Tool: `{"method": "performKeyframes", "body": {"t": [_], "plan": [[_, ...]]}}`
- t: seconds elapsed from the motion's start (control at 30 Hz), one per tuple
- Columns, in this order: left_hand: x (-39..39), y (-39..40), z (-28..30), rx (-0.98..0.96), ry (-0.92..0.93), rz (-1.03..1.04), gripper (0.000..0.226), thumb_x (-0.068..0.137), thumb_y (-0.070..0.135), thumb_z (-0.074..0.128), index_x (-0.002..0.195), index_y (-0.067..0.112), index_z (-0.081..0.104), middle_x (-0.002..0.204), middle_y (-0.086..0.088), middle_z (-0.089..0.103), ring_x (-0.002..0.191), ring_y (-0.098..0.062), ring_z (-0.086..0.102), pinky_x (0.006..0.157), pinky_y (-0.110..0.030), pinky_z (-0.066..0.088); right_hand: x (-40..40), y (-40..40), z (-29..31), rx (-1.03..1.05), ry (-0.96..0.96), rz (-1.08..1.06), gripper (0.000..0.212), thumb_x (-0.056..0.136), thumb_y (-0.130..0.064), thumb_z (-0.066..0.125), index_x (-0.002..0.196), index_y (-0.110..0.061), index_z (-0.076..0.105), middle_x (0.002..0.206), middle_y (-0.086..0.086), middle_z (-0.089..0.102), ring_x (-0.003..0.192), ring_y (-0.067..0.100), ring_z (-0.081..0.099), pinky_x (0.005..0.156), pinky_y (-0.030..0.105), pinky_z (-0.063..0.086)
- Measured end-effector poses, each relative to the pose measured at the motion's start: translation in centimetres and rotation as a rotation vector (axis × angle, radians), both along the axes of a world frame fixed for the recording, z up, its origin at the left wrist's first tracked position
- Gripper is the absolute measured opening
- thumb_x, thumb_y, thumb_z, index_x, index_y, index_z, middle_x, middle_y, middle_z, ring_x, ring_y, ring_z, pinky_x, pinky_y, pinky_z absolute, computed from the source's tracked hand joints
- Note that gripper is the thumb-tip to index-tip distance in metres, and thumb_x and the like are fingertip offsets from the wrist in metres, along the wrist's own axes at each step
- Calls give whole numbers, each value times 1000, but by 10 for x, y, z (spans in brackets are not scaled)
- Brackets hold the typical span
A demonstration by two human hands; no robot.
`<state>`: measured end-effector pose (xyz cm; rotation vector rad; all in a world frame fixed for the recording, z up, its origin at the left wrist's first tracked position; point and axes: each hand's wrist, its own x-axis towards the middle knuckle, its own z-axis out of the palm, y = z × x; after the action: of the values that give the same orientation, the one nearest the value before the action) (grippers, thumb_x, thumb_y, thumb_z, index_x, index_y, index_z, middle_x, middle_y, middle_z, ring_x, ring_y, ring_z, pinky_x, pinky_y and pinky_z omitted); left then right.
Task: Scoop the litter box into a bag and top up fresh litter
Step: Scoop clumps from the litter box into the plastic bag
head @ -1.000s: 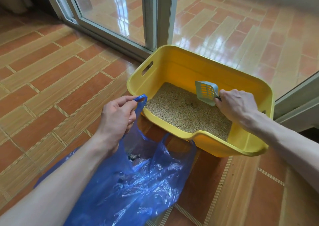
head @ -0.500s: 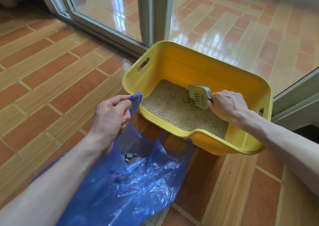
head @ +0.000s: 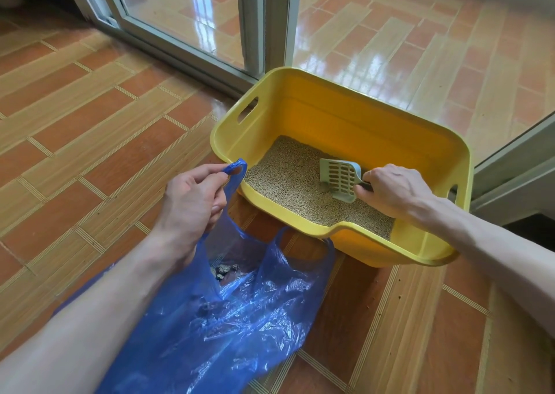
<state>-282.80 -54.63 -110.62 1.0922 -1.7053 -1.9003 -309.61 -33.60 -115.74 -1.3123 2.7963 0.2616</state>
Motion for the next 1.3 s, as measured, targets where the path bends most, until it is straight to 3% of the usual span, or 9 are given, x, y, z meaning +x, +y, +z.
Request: {"method": "performKeyframes", "body": {"t": [0.17,0.27,0.47,0.63,0.83,1.1,1.3], "plan": [[1,1,2,4,0,-3,26,104,14,49,110,11,74,46,4,31,35,-9,19,37,-14,17,6,-2,-3,-17,-91,52,39,99,-49,50,100,-17,73,72,-1,62,64,20,58,48,28,44],[2,1,2,5,4,-2,26,105,14,49,110,10,74,46,4,31,35,-9,19,37,-14,17,9,-7,-5,2,-206,32,37,98,-49,52,104,-20,74,66,-6,59,58,13,55,44,26,38],[3,0,2,0,-1,-8,27,105,14,49,110,10,75,47,3,31,36,-10,19,38,-14,17,11,-17,-13,-10,-609,-75,41,98,-47,55,68,-22,68,55,-7,60,41,8,44,41,23,33],[2,1,2,-4,-7,-12,27,104,15,49,109,12,75,47,3,31,36,-10,19,38,-15,17,17,-21,-23,17,-785,-122,47,101,-49,48,66,-20,62,52,-7,52,48,13,41,48,27,31],[3,1,3,-7,-8,-9,26,105,15,49,111,11,74,47,3,32,36,-9,20,37,-14,18,25,-23,-27,110,-690,-127,48,104,-52,36,72,-21,52,62,-2,52,54,16,44,53,30,32],[2,2,6,4,-10,15,25,104,13,49,110,9,73,46,4,30,35,-8,18,36,-13,17,21,-18,-11,-54,-689,-163,51,100,-62,42,69,-24,56,56,-6,45,48,12,39,48,28,26],[2,4,6,2,-10,15,25,104,13,49,109,9,73,45,4,30,35,-8,18,37,-12,17,17,0,1,-214,-727,-156,50,101,-58,46,63,-26,52,53,-7,41,40,7,30,46,27,21]]}}
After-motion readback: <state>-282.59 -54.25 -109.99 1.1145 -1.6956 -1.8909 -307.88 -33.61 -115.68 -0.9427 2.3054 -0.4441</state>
